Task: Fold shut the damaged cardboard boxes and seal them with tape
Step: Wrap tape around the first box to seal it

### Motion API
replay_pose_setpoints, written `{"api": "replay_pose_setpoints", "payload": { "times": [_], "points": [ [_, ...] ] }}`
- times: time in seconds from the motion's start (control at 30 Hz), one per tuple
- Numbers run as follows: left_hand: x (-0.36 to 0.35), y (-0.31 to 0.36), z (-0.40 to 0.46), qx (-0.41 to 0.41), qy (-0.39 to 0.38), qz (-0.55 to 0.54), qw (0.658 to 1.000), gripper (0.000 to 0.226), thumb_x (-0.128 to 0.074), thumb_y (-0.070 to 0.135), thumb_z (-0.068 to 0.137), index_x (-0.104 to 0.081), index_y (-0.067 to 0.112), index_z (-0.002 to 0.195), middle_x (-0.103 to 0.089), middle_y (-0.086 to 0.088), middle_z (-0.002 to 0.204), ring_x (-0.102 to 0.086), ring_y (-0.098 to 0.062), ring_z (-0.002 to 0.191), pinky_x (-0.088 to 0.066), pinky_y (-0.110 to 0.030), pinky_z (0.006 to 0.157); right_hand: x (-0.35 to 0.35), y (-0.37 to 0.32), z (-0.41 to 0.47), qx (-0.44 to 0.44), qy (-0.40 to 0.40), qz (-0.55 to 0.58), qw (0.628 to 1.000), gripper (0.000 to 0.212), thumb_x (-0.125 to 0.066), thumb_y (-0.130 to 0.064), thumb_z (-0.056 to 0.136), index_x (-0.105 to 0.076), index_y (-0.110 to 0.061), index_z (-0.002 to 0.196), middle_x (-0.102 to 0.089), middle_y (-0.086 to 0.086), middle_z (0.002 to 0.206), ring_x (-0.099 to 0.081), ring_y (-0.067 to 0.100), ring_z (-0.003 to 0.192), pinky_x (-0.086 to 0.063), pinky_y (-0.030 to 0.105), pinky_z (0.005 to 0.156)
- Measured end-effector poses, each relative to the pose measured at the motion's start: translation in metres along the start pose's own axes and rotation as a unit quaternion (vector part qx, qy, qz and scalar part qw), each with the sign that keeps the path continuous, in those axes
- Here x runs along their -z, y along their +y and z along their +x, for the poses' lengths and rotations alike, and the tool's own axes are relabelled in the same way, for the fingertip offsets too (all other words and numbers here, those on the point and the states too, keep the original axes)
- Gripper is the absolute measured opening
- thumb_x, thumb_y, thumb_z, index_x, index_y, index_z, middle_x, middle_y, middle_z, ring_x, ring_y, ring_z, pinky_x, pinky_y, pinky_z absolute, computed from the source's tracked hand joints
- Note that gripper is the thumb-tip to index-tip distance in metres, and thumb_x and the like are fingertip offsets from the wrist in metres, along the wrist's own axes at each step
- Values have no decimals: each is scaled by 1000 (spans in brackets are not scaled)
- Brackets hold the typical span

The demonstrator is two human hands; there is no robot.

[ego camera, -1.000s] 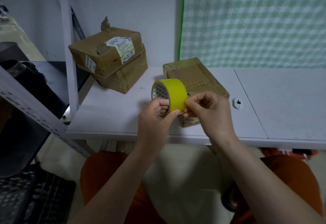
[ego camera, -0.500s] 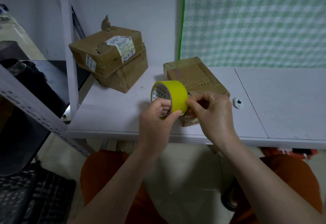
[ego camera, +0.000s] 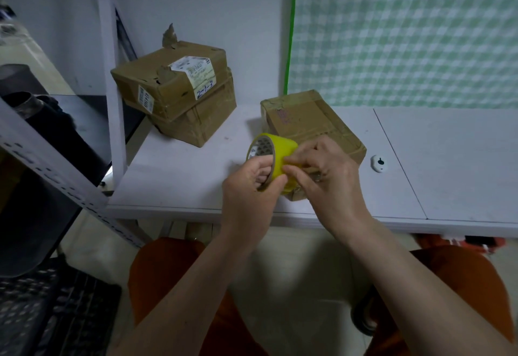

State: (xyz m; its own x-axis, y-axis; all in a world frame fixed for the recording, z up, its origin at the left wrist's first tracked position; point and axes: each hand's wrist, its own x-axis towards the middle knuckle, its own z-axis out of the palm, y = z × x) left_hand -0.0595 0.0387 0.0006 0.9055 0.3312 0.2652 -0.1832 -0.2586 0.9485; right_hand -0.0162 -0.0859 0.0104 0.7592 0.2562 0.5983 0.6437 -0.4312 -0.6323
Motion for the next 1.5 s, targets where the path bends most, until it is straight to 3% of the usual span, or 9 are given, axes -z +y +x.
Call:
{"api": "replay_pose_setpoints", "payload": {
  "times": [0.17,0.43,0.6,0.7,0.83,1.0,1.17,1.27,1.5],
  "points": [
    [2,3,0,-5,-11,18,1000,26,-71,-2,79,-69,15,98,-73,4,83,-68,-3,76,-56,-21,73,-1,4,2,41,-32,-49,997,6,-64,-10,82,-64,-5,80,-54,4,81,-50,14,75,-37,12,67],
    [8,5,0,-6,-37,95,995,29,-70,0,81,-70,7,109,-65,15,79,-61,9,72,-51,-9,71,3,8,11,159,-148,-140,966,19,-42,-15,91,-50,-2,80,-46,13,81,-45,27,75,-36,33,67],
    [10,12,0,-11,-29,126,992,26,-69,7,84,-70,11,110,-64,17,78,-63,7,74,-55,-15,73,5,4,16,190,-178,-161,952,20,-39,-17,90,-48,-3,79,-45,13,79,-44,24,72,-29,25,63],
    [12,15,1,-4,-23,121,992,26,-70,6,83,-71,11,108,-66,13,80,-66,-1,77,-57,-25,77,5,4,15,189,-168,-138,958,19,-38,-18,91,-44,-5,78,-38,7,79,-36,17,72,-26,25,63],
    [18,12,5,7,10,112,994,28,-71,8,81,-69,9,109,-67,9,84,-66,-4,80,-55,-23,79,4,0,9,185,-106,-96,972,13,-45,-13,91,-43,-5,80,-42,8,78,-34,13,73,-32,25,64],
    [35,2,13,19,56,121,991,28,-75,8,79,-69,9,106,-61,16,76,-60,11,69,-51,-14,72,9,0,11,157,-66,-43,984,18,-52,-16,92,-61,0,93,-49,2,95,-47,14,86,-33,9,82],
    [29,9,7,17,6,86,996,22,-72,6,81,-69,25,93,-68,15,74,-66,1,72,-53,-15,69,-7,-2,15,151,-87,-9,985,21,-61,-15,87,-69,-3,103,-62,10,100,-57,22,96,-46,26,85],
    [27,12,4,-2,-17,119,993,28,-69,11,84,-62,39,85,-68,15,73,-65,-2,74,-55,-20,70,-14,-4,14,131,-80,-7,988,11,-65,-11,84,-69,-4,92,-60,8,94,-56,17,88,-43,17,77],
    [27,12,5,7,-13,122,992,24,-71,11,82,-71,13,106,-68,14,80,-67,-3,79,-57,-25,77,-16,-4,11,192,-94,-60,975,8,-55,-1,89,-58,1,81,-53,13,85,-50,28,77,-44,38,66]
  ]
}}
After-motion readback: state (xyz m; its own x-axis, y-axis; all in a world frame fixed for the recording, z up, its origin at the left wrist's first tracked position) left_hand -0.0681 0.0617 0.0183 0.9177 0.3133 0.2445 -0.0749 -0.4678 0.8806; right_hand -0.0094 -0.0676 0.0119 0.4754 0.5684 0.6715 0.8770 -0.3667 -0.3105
